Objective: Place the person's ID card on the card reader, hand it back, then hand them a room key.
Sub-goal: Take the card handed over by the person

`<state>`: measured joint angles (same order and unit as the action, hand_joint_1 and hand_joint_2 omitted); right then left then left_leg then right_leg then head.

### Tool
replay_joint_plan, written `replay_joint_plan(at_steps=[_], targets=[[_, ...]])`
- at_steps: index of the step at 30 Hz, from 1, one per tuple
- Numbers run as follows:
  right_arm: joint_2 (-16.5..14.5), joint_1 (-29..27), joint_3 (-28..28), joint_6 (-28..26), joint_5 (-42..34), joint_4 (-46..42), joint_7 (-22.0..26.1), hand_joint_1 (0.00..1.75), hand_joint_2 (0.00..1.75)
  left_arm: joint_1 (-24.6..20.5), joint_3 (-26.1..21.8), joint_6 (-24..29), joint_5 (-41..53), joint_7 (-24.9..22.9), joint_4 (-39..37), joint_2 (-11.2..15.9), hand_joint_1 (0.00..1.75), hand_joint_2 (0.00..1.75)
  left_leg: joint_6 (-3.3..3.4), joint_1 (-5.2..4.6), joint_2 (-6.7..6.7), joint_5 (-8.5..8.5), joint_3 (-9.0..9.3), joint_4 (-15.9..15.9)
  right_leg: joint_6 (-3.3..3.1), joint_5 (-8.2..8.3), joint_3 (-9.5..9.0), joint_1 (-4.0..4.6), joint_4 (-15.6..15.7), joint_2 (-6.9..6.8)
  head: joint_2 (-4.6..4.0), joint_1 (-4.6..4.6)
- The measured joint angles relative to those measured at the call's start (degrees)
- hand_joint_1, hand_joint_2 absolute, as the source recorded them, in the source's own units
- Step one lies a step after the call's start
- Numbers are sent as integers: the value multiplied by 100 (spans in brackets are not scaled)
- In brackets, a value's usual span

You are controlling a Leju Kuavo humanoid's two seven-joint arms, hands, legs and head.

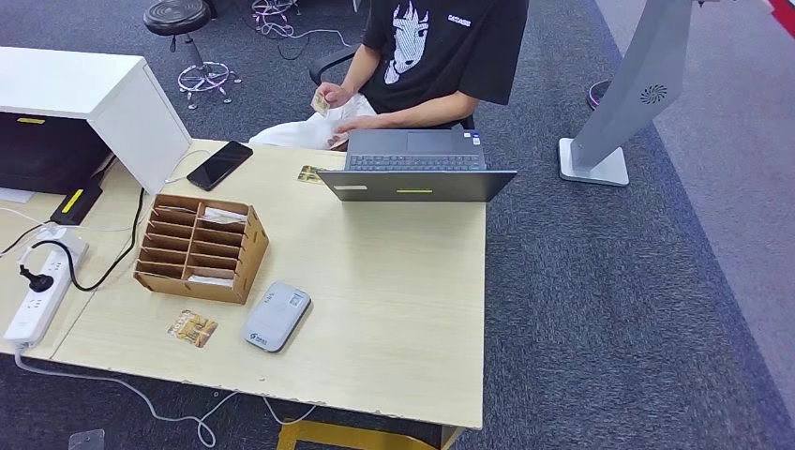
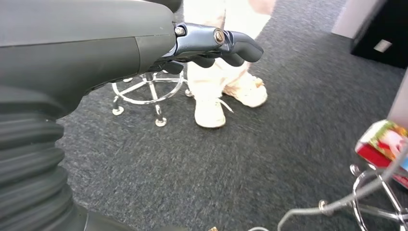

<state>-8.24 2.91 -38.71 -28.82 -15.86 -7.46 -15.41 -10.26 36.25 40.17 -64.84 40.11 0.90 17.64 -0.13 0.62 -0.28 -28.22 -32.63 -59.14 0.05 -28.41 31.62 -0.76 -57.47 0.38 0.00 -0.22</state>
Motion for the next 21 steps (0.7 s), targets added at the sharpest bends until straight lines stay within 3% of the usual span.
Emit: replay_joint_plan(at_steps=[7, 9, 11, 13, 17, 21], targets=[[5, -3, -36, 115, 199, 15, 79, 0, 175, 658, 82, 1, -782, -195, -1, -37, 0, 175, -4, -3, 32, -14, 4, 1, 4, -5, 10, -2, 2, 35, 0, 2], [10, 1, -94, 124, 299, 22, 48, 0, 175, 794, 248, 2, -783, -830, -3, -197, 0, 175, -2, -7, 24, -15, 2, 1, 10, -10, 9, -6, 3, 26, 0, 2], [21, 6, -163, 141, 364, 25, 27, 0, 175, 858, 452, 4, -839, -1754, -4, -367, 0, 175, 1, -8, 15, -17, 1, 1, 15, -13, 5, -8, 3, 16, 0, 3], [34, 8, -209, 157, 384, 25, 25, 0, 175, 888, 597, 5, -944, -2246, -4, -501, 0, 175, 2, -6, 13, -18, 2, 0, 16, -13, 1, -8, 4, 12, 0, 9], [51, 6, -271, 159, 390, 25, 58, 0, 175, 896, 878, 7, -1141, -2168, -4, -579, 0, 175, 2, -5, 12, -17, 5, -1, 16, -12, -3, -8, 4, 12, 0, 15], [62, 6, -302, 125, 364, 25, 74, 0, 175, 909, 1088, 7, -1355, -1781, -4, -652, 0, 175, 2, -2, 13, -17, 8, -1, 15, -12, -4, -6, 4, 12, 0, 15]])
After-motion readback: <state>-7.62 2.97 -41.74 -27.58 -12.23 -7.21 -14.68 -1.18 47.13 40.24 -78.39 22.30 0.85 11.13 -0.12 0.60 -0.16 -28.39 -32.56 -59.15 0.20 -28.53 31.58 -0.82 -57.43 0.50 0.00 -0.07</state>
